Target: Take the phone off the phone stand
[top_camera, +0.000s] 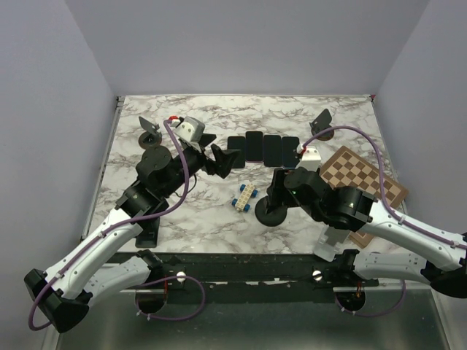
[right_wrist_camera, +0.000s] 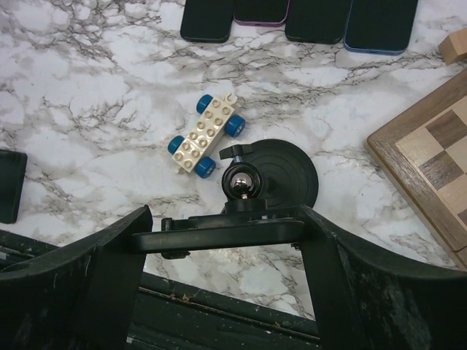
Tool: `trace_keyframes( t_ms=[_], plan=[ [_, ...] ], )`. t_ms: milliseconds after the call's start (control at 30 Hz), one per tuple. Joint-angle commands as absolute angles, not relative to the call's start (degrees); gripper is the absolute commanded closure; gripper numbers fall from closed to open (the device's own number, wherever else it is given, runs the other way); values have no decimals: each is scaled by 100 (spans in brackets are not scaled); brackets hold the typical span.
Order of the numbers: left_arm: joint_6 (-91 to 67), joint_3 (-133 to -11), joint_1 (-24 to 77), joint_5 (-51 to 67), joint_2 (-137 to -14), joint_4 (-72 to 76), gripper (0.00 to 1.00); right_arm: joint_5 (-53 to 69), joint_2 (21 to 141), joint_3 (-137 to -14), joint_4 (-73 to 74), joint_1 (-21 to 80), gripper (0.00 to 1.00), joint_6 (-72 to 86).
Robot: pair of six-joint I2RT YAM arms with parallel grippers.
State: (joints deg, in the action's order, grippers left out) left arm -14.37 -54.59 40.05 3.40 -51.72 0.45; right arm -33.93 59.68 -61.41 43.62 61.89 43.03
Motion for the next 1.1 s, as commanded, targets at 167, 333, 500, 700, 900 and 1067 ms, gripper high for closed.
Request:
trace_keyframes(
  t_ms=[167, 333, 500, 700, 900, 1067],
  plan=[
    [-1283, -5623, 4113, 153, -5192, 9, 1, -3296, 5847, -5952, 4479, 6220, 13, 4264],
    [-1260, -5642, 4157, 152, -5213, -140, 1, -3211, 5812, -5900, 4221, 6218, 35, 4187],
    [-1262, -5584, 4256, 86, -5211, -157, 2, -3112, 5765, -5889, 3839, 6214, 73, 4062],
    [-1791, -5354, 4255, 412, -5024, -463, 6, -3016, 5768, -5893, 3632, 6215, 99, 3902],
    [-2345, -4626, 4255, 1041, -4483, -808, 11, -2925, 5656, -5749, 3498, 6219, 99, 3798],
    [-3035, -3686, 4471, 1581, -4321, -118, 16, -2884, 5523, -5671, 3476, 6221, 99, 3795]
  ],
)
